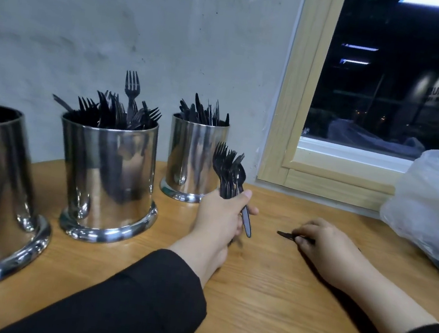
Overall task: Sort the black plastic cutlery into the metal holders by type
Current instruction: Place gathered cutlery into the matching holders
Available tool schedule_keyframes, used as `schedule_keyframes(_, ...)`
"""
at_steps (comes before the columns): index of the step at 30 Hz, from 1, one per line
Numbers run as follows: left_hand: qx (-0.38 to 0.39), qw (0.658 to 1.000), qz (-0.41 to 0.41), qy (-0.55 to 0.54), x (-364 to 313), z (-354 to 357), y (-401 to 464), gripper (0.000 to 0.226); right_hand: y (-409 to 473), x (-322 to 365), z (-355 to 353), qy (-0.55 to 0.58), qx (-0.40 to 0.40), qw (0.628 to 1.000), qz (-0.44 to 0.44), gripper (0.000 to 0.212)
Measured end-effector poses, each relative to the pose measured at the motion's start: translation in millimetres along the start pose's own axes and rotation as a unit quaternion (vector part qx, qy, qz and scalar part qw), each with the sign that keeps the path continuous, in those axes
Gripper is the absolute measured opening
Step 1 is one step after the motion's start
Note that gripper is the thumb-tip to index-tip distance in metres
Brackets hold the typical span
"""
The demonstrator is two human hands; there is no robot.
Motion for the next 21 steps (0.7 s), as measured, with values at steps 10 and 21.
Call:
schedule_keyframes(10, 0.008, 1.0, 0.009, 0.016, -3.2, -0.6, -5.0, 0.012, 3.7, 5.0, -15.1, 0.001, 0.056, 0.998, 0.01, 0.007)
schedule_keyframes(21, -0.008, 0.998, 0.047, 0.027, -14.8, -17.1, -21.4, 0.014, -3.0, 34.3, -48.0, 0.153, -0.248, 0.947, -0.133, 0.016)
Point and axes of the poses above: each hand's wrist, its own y-axis towards the middle knuckle, its own z-axis out of the palm, x = y × z, the point moved 4 cm from there along y, towards the middle knuckle, and after that the axes turned 4 degrees about -z, right-handed, at the moved point
